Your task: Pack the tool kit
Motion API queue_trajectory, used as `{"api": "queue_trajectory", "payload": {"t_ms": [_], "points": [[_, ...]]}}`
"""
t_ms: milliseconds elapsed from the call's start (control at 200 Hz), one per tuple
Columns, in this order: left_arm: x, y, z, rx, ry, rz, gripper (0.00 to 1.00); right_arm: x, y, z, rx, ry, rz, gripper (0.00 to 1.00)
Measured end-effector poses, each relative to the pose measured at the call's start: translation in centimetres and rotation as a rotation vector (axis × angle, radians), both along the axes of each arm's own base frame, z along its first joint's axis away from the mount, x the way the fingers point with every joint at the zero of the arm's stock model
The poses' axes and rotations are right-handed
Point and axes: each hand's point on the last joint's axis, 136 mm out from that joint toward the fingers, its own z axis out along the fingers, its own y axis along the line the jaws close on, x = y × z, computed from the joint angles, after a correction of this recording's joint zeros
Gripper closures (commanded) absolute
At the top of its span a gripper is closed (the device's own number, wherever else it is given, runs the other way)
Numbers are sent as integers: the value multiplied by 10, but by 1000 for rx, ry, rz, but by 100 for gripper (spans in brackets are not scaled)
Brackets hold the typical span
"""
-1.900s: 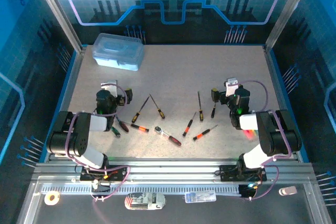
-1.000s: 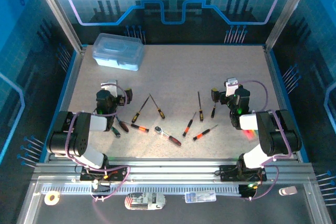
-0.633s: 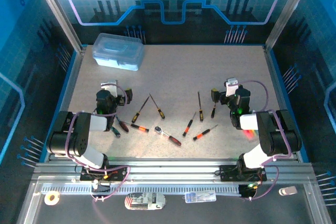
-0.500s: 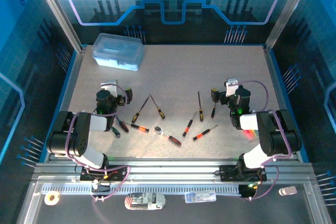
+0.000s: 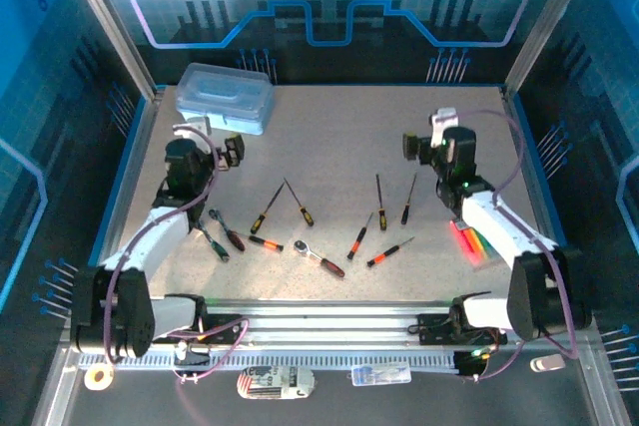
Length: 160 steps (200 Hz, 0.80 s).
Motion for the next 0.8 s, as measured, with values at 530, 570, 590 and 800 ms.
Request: {"api": "queue_trajectory", "payload": {"t_ms": [530, 570, 590, 800], "points": [[6, 24, 20, -496, 179, 240, 1, -31, 27, -29, 503, 259, 105, 11], [16, 27, 19, -487, 209, 259, 1, -32, 31, -28, 509, 263, 122, 10], [21, 29, 20, -484, 217, 265, 1, -32, 33, -28, 513, 265, 130, 10], [79, 66, 25, -445, 236, 297, 1, -31, 50, -47, 531, 330, 181, 12]]}}
